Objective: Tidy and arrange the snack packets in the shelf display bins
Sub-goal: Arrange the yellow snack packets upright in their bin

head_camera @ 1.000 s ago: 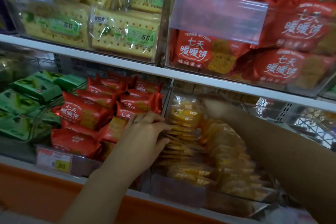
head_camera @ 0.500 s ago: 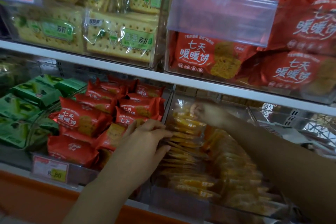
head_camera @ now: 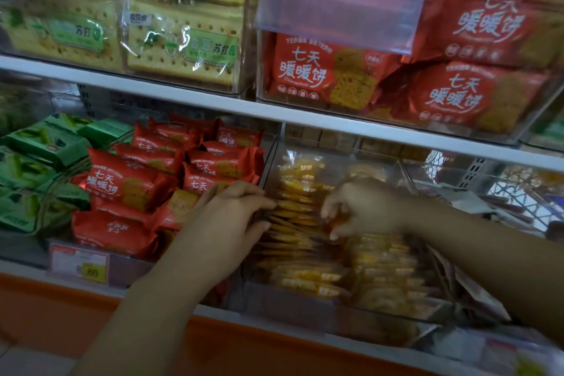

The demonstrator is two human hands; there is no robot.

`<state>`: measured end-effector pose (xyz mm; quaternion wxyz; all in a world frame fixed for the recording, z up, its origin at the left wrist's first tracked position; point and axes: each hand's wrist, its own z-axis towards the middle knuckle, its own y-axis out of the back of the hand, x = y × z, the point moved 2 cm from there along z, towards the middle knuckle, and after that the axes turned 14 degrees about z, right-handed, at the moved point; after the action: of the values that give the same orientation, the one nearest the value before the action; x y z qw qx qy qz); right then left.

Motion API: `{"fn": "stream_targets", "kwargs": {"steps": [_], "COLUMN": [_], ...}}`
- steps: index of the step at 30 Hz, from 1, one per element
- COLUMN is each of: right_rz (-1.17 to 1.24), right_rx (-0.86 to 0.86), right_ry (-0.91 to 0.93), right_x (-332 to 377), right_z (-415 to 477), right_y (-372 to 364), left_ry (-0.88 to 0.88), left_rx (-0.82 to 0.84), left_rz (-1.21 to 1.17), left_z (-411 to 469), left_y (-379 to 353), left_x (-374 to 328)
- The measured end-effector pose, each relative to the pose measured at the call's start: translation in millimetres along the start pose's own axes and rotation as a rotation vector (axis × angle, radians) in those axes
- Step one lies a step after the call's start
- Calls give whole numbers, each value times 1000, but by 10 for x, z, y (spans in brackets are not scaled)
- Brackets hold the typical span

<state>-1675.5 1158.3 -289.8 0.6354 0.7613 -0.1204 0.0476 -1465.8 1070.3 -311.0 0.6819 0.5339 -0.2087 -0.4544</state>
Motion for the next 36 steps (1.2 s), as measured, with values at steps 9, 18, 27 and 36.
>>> {"fn": "stream_targets", "kwargs": {"steps": [9,18,27,36], "right_rz": [-209,-3,-257,-40], "right_rx": [-52,177,-142,-365], "right_ry": [-38,-122,-55,-152], "right_x": [108,65,76,-58], "right_z": [98,212,266,296], "right_y": [-8,75,-59,47], "left_ry": [17,23,14,22], "left_rx": [-18,-7,-18,-10], "left_rz": [-34,-32,-45,-30], "left_z": [-6,-3,-1,3], "left_y": [21,8,10,2], "left_x": [-14,3,2,-2]}}
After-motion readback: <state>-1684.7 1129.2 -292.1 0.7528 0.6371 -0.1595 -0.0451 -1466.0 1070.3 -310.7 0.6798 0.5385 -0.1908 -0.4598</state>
